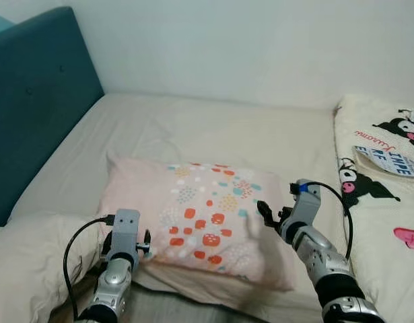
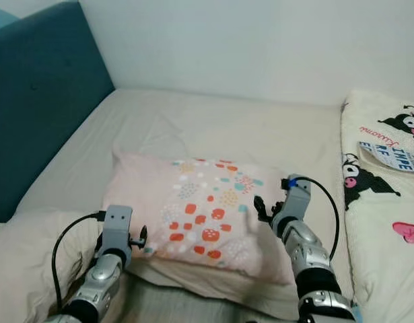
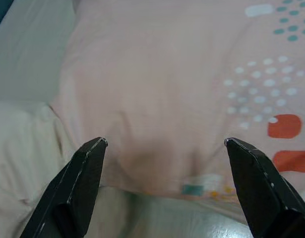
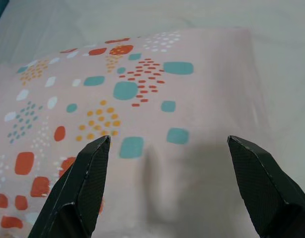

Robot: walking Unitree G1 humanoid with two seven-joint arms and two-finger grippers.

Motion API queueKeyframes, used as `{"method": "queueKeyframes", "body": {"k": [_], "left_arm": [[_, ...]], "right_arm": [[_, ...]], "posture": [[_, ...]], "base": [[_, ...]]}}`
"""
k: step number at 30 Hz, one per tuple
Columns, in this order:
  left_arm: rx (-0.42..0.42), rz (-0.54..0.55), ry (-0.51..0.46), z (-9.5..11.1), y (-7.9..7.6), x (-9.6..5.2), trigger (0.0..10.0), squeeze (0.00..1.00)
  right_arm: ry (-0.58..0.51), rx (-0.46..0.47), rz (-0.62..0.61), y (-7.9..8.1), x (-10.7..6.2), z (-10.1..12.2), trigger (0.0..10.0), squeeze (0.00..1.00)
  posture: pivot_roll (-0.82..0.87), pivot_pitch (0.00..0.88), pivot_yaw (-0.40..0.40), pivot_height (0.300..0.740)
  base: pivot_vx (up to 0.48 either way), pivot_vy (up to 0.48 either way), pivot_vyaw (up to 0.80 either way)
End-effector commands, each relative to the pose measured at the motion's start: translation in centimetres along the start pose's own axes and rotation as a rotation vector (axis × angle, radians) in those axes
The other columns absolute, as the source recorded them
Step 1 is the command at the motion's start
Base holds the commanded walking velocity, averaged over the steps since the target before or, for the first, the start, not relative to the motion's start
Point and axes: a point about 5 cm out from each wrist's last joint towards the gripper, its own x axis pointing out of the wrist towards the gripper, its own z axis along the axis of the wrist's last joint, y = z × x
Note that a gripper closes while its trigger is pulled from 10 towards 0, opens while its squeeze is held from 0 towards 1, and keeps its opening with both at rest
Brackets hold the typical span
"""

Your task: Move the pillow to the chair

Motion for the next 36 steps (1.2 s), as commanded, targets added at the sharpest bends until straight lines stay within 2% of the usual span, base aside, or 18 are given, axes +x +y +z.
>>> {"method": "queueKeyframes", "body": {"k": [1,6,8,15,19,21,22,24,25,27,28,29,31,34,35,36], "left_arm": [[-0.014,0.005,0.028,-0.8,0.2,-0.4,10.0,0.0],[-0.049,0.003,0.023,-0.7,0.1,-0.3,10.0,0.0],[-0.06,0.007,0.03,-1.0,0.3,-0.5,10.0,0.0],[-0.061,0.004,0.037,-1.2,0.4,-0.6,10.0,0.0],[-0.059,0.004,0.035,-1.3,0.6,-0.6,10.0,0.0],[-0.058,0.004,0.033,-1.3,0.7,-0.7,10.0,0.0],[-0.058,0.004,0.033,-1.3,0.7,-0.7,10.0,0.0],[-0.051,0.005,0.029,-1.4,1.1,-0.8,10.0,0.0],[-0.051,0.005,0.029,-1.4,1.1,-0.8,10.0,0.0],[-0.034,0.006,0.025,-1.5,1.6,-0.9,10.0,0.0],[-0.034,0.006,0.025,-1.5,1.6,-0.9,10.0,0.0],[-0.018,0.005,0.021,-1.6,2.0,-1.0,10.0,0.0],[-0.009,0.005,0.02,-1.7,2.2,-1.1,10.0,0.0],[0.005,0.007,0.016,-1.8,2.9,-1.3,10.0,0.0],[0.005,0.007,0.016,-1.8,2.9,-1.3,10.0,0.0],[0.007,0.009,0.015,-1.7,3.1,-1.2,10.0,0.0]], "right_arm": [[0.009,0.023,0.001,-0.1,0.0,-0.5,10.0,0.0],[-0.015,0.043,0.009,-0.3,-0.1,-0.5,10.0,0.0],[-0.086,0.07,0.035,-0.4,-0.3,0.6,10.0,0.0],[-0.135,0.091,0.028,-1.1,-0.5,1.7,10.0,0.0],[-0.157,0.162,0.042,-1.3,-0.7,1.5,10.0,0.0],[-0.163,0.221,0.084,-1.0,-0.7,1.2,10.0,0.0],[-0.163,0.221,0.084,-1.0,-0.7,1.2,10.0,0.0],[-0.19,0.33,0.188,-0.3,-0.7,0.5,10.0,0.0],[-0.19,0.33,0.188,-0.3,-0.7,0.5,10.0,0.0],[-0.225,0.39,0.305,0.8,-0.8,0.0,10.0,0.0],[-0.225,0.39,0.305,0.8,-0.8,0.0,10.0,0.0],[-0.236,0.393,0.353,1.5,-0.7,0.0,10.0,0.0],[-0.21,0.376,0.334,1.8,-0.5,-0.3,10.0,0.0],[-0.062,0.293,0.17,1.5,0.2,-2.1,10.0,0.0],[-0.062,0.293,0.17,1.5,0.2,-2.1,10.0,0.0],[-0.024,0.275,0.108,1.2,0.4,-2.6,10.0,0.0]], "posture": [[-0.23,0.118,0.074,0.626],[-0.23,0.127,0.073,0.606],[-0.24,0.134,0.076,0.591],[-0.24,0.144,0.081,0.571],[-0.23,0.153,0.089,0.556],[-0.22,0.159,0.094,0.547],[-0.22,0.159,0.094,0.547],[-0.2,0.173,0.11,0.542],[-0.2,0.173,0.11,0.542],[-0.18,0.183,0.127,0.542],[-0.18,0.183,0.127,0.542],[-0.18,0.185,0.131,0.542],[-0.17,0.192,0.14,0.542],[-0.16,0.204,0.149,0.542],[-0.16,0.204,0.149,0.542],[-0.16,0.209,0.151,0.542]], "base": [[0.0,0.0,0.0],[0.0,0.0,0.0],[0.0,0.0,0.0],[0.0,0.0,0.0],[0.0,0.0,0.0],[0.0,0.0,0.0],[0.0,0.0,0.0],[0.0,0.0,0.0],[0.0,0.0,0.0],[0.0,0.0,0.0],[0.0,0.0,0.0],[0.0,0.0,0.0],[0.0,0.0,0.0],[0.0,0.0,0.0],[0.0,0.0,0.0],[0.0,0.0,0.0]]}}
